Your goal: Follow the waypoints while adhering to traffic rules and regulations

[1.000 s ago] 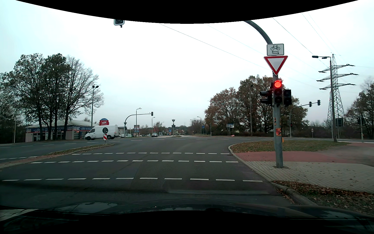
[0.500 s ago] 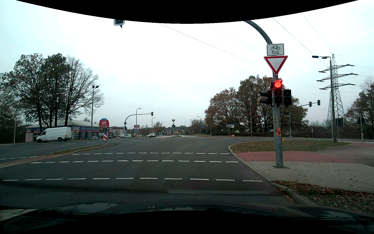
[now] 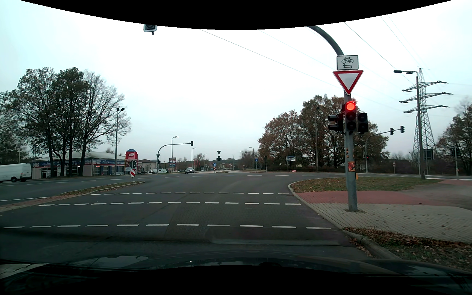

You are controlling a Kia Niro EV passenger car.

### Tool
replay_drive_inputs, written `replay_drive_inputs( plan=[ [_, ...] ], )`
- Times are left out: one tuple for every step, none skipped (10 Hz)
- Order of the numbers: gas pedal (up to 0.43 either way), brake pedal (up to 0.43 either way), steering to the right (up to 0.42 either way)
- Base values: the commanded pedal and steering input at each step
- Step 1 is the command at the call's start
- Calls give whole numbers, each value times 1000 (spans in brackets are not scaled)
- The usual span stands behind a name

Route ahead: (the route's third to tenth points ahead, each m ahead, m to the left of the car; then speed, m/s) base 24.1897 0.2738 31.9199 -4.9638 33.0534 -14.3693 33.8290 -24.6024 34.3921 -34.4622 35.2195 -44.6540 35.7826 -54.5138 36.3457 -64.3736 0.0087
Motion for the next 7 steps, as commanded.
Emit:
replay_drive_inputs(
  plan=[
    [0,366,4],
    [0,366,4],
    [0,360,4],
    [0,366,4],
    [0,366,4],
    [0,360,3],
    [0,366,4]
  ],
)
